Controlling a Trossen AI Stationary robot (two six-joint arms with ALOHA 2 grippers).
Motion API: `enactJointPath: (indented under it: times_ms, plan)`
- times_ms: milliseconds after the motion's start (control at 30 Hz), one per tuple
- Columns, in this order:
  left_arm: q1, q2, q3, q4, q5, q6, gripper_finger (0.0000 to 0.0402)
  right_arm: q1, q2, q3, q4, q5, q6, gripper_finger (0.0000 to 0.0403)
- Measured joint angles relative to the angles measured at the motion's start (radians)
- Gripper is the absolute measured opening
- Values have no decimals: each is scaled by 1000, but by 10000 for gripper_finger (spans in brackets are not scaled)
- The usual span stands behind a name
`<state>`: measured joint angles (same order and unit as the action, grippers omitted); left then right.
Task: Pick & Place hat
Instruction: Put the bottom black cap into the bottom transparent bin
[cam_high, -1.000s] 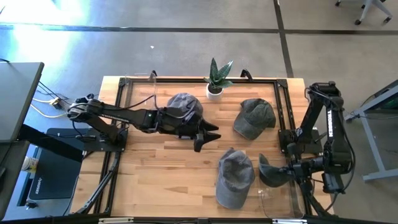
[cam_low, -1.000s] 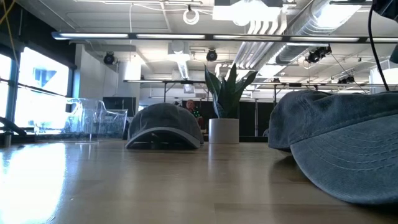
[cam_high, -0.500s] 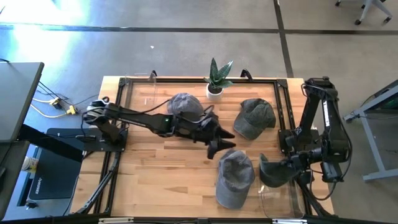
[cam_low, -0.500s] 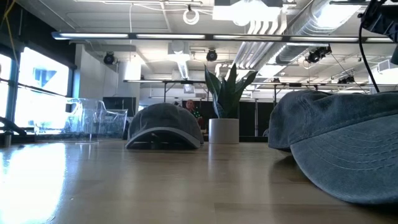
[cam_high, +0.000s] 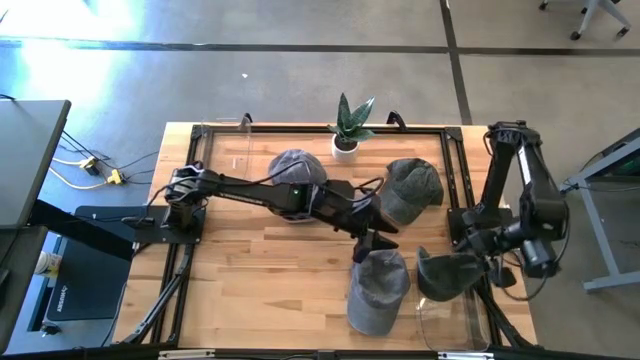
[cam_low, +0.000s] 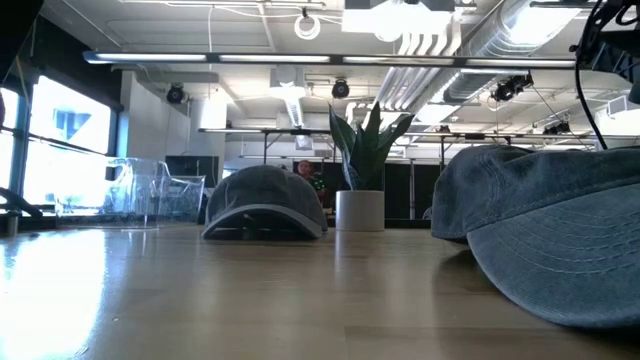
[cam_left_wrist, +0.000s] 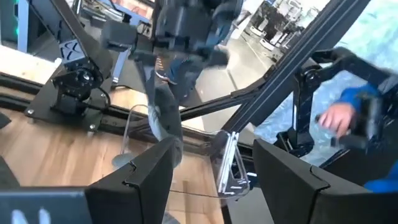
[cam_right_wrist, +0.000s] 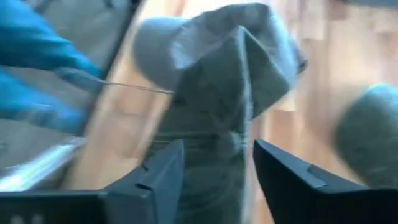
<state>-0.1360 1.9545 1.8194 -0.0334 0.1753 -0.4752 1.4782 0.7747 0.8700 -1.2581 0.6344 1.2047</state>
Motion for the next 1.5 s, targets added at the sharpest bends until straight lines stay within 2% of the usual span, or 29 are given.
enactJointPath:
  times_ms: [133,267,433,567,733,967,1200,1333,1500]
  plan:
    - [-1,-5,4,-34,-5,22,214,0,-30,108,1,-175,3,232]
    - [-1,-3,3,-59,-9,37,214,1,-38,169,3,-371,40,225]
    - [-2,-3,3,-110,-10,37,214,1,-37,127,7,-582,45,155]
    - [-2,-3,3,-149,-10,34,214,1,-38,34,53,-660,9,82]
    - [-2,-3,2,-157,-11,45,214,1,-37,-70,89,-626,-26,9]
    - [-2,-3,2,-156,-13,52,214,1,-34,-183,91,-462,-3,22]
    - [-2,-3,2,-152,-13,52,214,0,-22,-185,95,-339,-16,3]
    - [-2,-3,2,-149,-13,52,214,0,-22,-185,94,-346,-2,8]
    - [-2,-3,2,-153,-6,25,214,0,-22,-156,74,-447,16,2]
